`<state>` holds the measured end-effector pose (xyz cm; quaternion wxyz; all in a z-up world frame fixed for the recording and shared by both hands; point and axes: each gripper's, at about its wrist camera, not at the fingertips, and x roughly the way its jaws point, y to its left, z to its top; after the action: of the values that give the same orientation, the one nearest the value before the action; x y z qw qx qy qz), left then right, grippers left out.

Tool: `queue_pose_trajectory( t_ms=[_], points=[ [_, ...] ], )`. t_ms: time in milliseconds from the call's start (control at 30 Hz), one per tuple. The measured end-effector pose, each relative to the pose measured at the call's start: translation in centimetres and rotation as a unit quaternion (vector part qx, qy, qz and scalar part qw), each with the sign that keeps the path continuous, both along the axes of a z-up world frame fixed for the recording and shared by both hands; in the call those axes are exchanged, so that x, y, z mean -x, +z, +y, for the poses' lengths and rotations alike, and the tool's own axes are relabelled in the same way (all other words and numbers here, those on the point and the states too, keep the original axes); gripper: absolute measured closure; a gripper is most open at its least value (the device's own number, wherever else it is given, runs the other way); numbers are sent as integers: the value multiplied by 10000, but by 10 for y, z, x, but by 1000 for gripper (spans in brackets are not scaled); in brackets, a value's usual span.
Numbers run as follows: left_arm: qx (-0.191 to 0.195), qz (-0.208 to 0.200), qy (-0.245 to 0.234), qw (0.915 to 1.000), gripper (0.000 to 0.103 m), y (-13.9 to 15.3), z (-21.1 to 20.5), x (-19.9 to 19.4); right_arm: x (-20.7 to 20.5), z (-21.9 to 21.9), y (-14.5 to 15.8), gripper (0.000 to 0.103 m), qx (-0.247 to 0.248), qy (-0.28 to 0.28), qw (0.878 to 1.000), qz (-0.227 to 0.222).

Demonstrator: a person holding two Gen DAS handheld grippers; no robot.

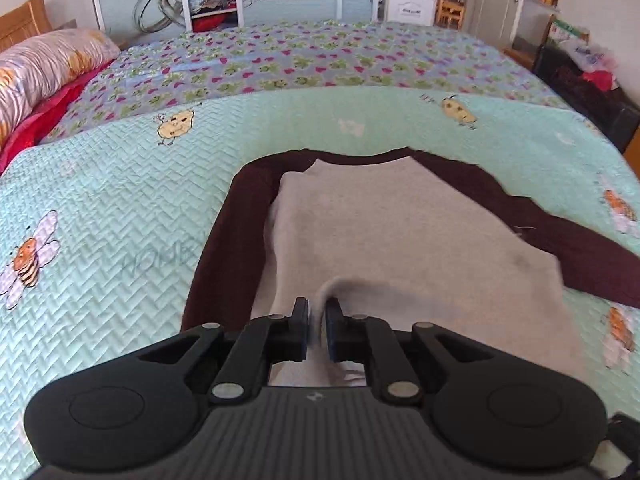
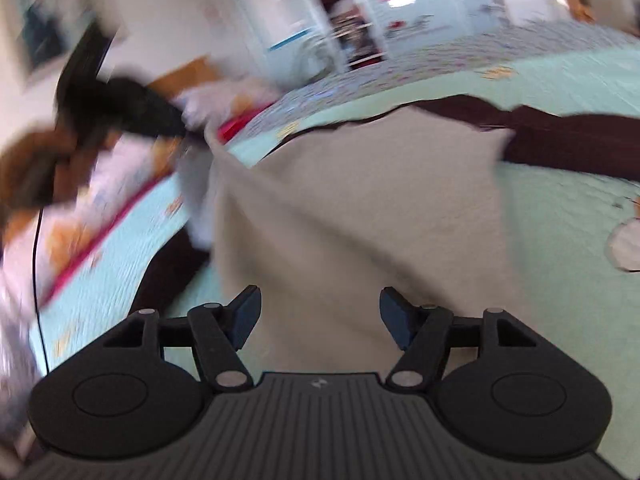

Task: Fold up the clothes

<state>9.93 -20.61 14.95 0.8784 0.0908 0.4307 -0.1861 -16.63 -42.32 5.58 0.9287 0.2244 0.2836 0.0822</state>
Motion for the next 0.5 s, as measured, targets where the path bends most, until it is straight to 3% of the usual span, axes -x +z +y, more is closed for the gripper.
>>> queue_pose_trajectory(
  t_ms=[100,167,267,300,367,433,500],
  points=[
    [2,118,116,9999,78,-36,-11,-24,-14,-27,-9,35,-58,-562,9981,243],
    [162,330,230,9991,67,-53,-7,-26,-3,-13,-4,35,251,-399,9989,-42],
    [1102,630,475,9908,55,-52,26,-18,18,17,4,35,924,26,9945,-500],
    [1414,729,556,9857,52,-52,37,-15,28,38,4,35,1486,296,9865,-620],
    [2031,924,716,9722,49,-51,59,-10,47,78,3,33,2589,826,9586,-847],
    [2561,1046,915,9566,48,-47,81,1,55,110,-12,33,3635,1116,9202,-927],
    [2728,1031,966,9516,46,-43,92,19,55,133,-29,33,4496,1078,8815,-954]
  ],
)
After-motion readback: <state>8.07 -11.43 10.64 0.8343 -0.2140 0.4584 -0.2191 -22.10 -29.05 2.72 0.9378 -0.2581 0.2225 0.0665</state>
